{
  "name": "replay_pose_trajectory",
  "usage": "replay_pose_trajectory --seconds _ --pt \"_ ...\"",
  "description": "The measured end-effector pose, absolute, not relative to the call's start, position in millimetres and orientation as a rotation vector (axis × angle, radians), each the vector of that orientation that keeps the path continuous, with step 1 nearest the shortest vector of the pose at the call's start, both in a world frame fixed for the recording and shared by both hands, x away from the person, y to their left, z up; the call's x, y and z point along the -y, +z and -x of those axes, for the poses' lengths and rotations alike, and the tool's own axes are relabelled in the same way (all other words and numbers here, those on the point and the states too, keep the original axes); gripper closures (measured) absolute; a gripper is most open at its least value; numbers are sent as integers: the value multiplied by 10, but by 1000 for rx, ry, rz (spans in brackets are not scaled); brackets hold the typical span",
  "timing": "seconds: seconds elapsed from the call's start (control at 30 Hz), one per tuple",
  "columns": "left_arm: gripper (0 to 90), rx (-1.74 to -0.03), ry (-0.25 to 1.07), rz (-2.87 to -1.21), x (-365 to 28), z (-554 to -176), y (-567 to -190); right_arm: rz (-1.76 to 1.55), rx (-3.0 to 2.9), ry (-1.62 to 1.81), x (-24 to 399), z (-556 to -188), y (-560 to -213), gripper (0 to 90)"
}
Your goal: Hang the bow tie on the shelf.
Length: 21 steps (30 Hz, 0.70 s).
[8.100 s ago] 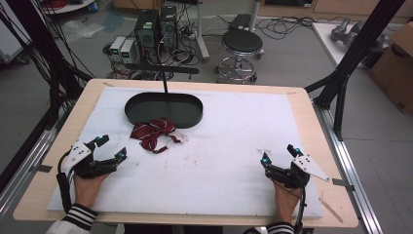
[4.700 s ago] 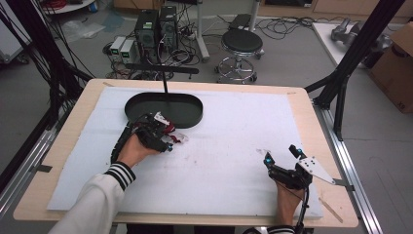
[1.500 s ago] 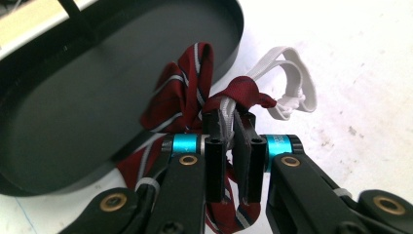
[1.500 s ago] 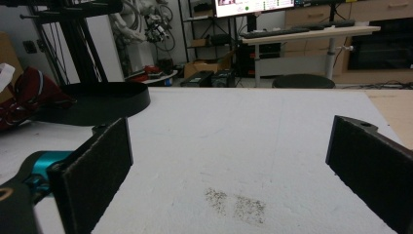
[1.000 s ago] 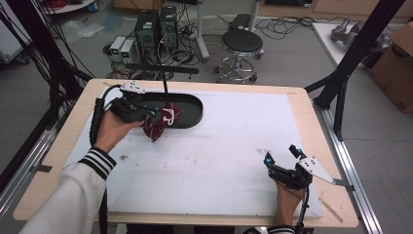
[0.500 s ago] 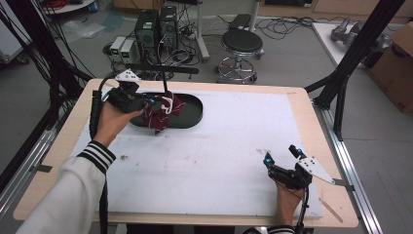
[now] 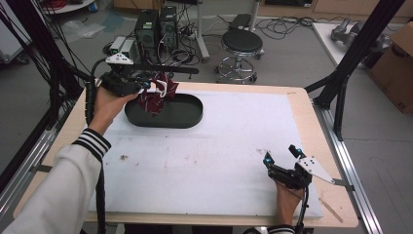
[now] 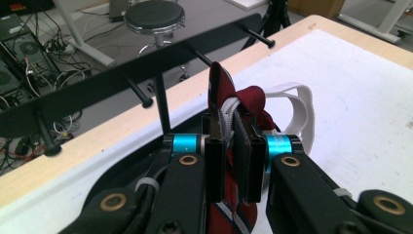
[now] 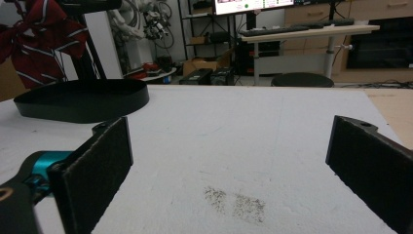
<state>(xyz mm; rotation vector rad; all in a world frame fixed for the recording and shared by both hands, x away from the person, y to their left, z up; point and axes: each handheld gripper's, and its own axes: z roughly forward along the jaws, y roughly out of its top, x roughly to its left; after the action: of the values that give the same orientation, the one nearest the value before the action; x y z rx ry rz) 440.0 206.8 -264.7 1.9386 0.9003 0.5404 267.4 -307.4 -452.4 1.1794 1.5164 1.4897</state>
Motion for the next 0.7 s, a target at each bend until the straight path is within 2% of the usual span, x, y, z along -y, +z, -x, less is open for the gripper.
replay_pose_trajectory --seconds 0.7 --pt "835 -992 615 -1901 -2120 -4821 -2619 -1188 -1520 1490 3075 -2672 -4522 20"
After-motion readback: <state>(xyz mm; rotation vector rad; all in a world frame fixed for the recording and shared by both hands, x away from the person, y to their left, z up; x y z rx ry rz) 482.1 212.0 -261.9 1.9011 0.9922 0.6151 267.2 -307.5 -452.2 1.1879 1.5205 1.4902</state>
